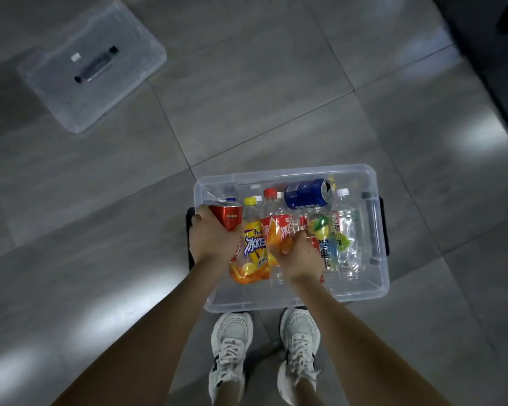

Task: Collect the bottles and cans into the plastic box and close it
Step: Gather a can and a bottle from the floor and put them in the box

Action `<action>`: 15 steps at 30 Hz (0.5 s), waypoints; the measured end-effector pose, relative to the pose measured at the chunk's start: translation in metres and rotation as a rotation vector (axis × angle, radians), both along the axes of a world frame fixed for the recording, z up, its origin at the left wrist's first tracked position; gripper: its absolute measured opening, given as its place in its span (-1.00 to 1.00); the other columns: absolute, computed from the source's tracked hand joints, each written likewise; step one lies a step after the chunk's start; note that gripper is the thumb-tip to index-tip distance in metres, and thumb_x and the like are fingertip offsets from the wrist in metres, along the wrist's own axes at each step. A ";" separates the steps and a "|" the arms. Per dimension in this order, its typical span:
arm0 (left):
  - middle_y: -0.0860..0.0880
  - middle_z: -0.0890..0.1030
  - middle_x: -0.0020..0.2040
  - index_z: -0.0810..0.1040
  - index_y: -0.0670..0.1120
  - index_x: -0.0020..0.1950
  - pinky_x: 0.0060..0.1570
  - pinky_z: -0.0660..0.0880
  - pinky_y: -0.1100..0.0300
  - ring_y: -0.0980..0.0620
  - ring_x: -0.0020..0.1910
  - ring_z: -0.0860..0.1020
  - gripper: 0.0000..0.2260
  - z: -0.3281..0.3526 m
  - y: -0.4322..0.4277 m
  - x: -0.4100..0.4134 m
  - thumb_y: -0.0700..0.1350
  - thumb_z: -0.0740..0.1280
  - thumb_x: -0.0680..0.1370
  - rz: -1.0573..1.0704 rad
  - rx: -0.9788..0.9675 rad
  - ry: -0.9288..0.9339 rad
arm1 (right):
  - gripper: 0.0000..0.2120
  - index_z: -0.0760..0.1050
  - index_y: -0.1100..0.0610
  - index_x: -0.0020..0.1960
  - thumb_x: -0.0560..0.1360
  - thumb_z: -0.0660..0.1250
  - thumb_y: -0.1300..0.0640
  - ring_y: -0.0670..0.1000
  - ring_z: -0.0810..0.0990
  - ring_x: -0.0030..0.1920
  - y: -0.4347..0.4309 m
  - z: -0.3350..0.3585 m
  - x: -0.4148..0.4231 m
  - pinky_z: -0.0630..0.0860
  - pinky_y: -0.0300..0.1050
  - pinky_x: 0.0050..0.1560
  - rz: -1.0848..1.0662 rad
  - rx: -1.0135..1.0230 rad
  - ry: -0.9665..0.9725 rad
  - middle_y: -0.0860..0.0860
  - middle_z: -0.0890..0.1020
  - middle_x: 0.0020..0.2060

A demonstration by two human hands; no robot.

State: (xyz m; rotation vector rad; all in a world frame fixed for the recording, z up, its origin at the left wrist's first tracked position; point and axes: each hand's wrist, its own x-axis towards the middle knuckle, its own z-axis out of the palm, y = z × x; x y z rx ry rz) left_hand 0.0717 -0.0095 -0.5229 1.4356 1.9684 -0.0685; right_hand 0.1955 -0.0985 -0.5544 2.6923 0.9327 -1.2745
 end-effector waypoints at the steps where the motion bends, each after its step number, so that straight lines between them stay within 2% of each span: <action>1: -0.21 0.46 0.21 0.27 -0.18 0.30 0.03 0.51 -0.04 -0.22 0.13 0.53 -0.30 -0.006 0.005 0.001 0.12 0.47 0.33 -0.019 0.004 0.014 | -0.44 0.32 0.15 0.23 0.45 0.29 -0.23 0.11 0.61 0.03 0.001 -0.003 -0.002 0.53 -0.08 -0.16 0.026 0.018 -0.030 0.09 0.59 0.09; 4: -0.23 0.45 0.21 0.28 -0.21 0.30 0.03 0.51 -0.03 -0.23 0.13 0.52 -0.32 -0.018 0.020 0.006 0.11 0.45 0.36 -0.061 0.006 0.041 | -0.45 0.32 0.18 0.31 0.49 0.25 -0.18 0.14 0.58 0.09 0.002 -0.005 -0.006 0.53 -0.04 -0.08 0.094 0.084 -0.104 0.11 0.54 0.17; 10: -0.22 0.53 0.21 0.26 -0.22 0.32 -0.02 0.50 -0.03 -0.24 0.14 0.54 -0.41 -0.028 0.035 0.020 0.07 0.38 0.45 -0.091 -0.034 0.078 | -0.56 0.41 0.15 0.26 0.52 0.21 -0.13 0.12 0.57 0.08 0.002 -0.004 -0.013 0.51 -0.11 -0.10 0.167 0.155 -0.081 0.07 0.58 0.12; 15: -0.26 0.44 0.29 0.15 -0.23 0.42 0.08 0.49 -0.07 -0.27 0.22 0.48 -0.37 -0.024 0.037 0.022 -0.04 0.35 0.48 -0.132 -0.067 0.118 | -0.61 0.44 0.09 0.26 0.54 0.19 -0.11 0.07 0.55 0.12 0.003 0.000 -0.013 0.50 -0.12 -0.08 0.155 0.186 -0.076 0.02 0.58 0.14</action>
